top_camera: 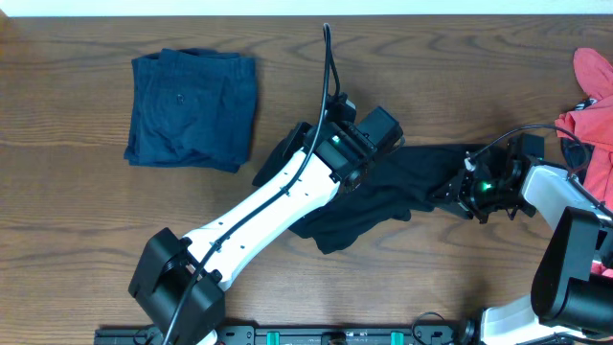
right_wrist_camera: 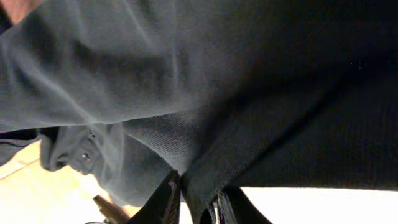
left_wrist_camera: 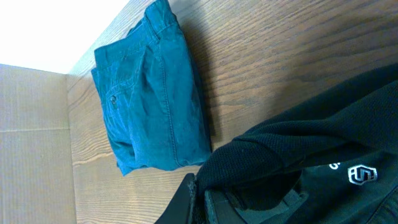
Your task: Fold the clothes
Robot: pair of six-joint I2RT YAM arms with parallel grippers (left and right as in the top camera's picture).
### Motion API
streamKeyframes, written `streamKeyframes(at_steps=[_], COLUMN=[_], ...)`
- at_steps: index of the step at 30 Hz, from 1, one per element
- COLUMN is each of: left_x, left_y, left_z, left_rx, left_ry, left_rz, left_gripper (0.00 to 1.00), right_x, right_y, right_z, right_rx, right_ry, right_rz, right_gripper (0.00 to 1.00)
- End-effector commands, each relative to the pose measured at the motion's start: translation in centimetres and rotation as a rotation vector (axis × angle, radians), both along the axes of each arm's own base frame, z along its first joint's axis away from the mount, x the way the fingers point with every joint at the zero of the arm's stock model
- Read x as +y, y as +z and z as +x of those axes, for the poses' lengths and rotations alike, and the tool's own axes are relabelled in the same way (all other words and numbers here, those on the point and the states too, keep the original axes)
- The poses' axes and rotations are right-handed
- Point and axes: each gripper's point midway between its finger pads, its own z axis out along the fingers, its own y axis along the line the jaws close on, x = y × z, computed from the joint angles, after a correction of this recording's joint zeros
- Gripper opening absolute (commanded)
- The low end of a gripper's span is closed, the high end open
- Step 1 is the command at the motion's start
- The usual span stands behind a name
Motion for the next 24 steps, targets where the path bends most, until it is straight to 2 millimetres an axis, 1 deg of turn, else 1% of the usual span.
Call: streamKeyframes(at_steps=[1,3,5,6,7,8,16,24], left_x=[0.3,0.3,0.3,0.3,0.3,0.3,0.3,0.3], left_y=[0.6,0.6,0.6,0.6,0.6,0.6,0.6,0.6], left_z=[-0.2,-0.2,-0.2,-0.2,-0.2,-0.2,-0.2,-0.2], left_rx=[-0.012,-0.011,-0.011,-0.011,-0.011,-0.011,-0.011,-0.011], left_ry=[0.001,0.001,0.001,0.001,0.000,0.000,0.001,0.001], left_rz=[-0.001,-0.001,-0.001,-0.001,-0.001,-0.001,-0.001,-0.001], left_gripper=[0.06,0.06,0.06,0.06,0.06,0.06,0.06,0.06], right_x=[0.2,0.0,-0.1,-0.2,-0.1,-0.1,0.1,0.5], right_y=[0.8,0.8,0.7,0.7,0.7,0.7,0.8,1.1], right_z=[0.2,0.2,0.2,0.2,0.1,0.0,-0.6,-0.8], right_rx=[-0.021,-0.025,-0.024,-0.024,-0.025,-0.022,-0.015,-0.039], right_ry=[-0.015,-0.019,-0.023,-0.023,-0.018,-0.012,0.013,0.044], right_rz=[0.059,0.057,0.054,0.054,0.054,0.056,0.059,0.084], right_gripper=[0.17,0.13,0.14,0.21,0.33,0.37,0.36,0.37])
